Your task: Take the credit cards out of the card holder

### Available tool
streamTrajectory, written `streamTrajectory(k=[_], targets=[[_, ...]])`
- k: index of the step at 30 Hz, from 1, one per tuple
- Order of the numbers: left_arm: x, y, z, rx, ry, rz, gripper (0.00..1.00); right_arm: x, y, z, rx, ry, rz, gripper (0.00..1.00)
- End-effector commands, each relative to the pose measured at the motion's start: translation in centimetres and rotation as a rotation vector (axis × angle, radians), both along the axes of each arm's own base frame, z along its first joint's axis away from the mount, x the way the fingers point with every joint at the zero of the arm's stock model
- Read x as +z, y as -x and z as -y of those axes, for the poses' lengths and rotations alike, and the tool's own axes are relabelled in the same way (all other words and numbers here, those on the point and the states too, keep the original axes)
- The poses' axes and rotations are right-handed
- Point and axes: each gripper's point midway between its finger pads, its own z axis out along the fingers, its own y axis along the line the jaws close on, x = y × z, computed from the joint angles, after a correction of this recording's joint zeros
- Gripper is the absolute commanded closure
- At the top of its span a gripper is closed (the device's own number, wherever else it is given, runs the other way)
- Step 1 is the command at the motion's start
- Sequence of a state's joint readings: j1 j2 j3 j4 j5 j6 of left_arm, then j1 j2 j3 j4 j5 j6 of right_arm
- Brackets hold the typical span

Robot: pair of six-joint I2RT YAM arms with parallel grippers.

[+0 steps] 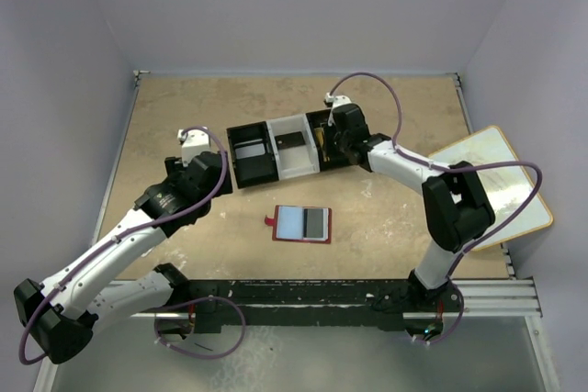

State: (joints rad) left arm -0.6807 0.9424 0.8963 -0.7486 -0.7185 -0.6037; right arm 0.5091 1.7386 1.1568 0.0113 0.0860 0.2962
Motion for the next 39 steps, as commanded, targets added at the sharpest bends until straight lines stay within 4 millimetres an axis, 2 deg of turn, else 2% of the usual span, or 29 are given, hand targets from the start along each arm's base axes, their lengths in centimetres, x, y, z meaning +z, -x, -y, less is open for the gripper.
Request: streamTrajectory(k=[1,5,11,15,21,29,35,39], targets=[[0.9,-0.4,-0.2,0.001,-0.008,0.035,0.19,1.8,1.3,-1.4,0.082,-0.075,0.003,1.0],[0.9,-0.4,-0.3,0.007,-0.008,0.035,0.2,1.5,2.2,-1.9,0.109,-0.096,-0.02,1.0],[0.9,-0.3,-0.3,0.006,-0.008,0.035,0.2,2.3,4.2,-3.2,0.141,-0.15,-0.027,1.0],[0.8,-0.4,-0.2,0.004,-0.009,0.031,0.2,2.9,4.7,-2.9,0.119,-0.135,-0.007,1.0],[0.7,-0.4,0.0,-0.004,-0.008,0.026,0.2,3.5,2.7,0.1,0.01,0.02,0.075,1.0],[0.9,-0.4,-0.1,-0.006,-0.001,0.034,0.2,3.1,0.0,1.4,0.125,0.27,0.177,1.0],[1.0,-0.3,0.0,-0.01,0.004,0.038,0.2,2.1,-1.2,0.8,0.306,0.422,0.229,1.0],[1.3,-0.3,-0.1,-0.01,0.01,0.048,0.21,2.7,-1.9,0.5,0.395,0.506,0.311,1.0]])
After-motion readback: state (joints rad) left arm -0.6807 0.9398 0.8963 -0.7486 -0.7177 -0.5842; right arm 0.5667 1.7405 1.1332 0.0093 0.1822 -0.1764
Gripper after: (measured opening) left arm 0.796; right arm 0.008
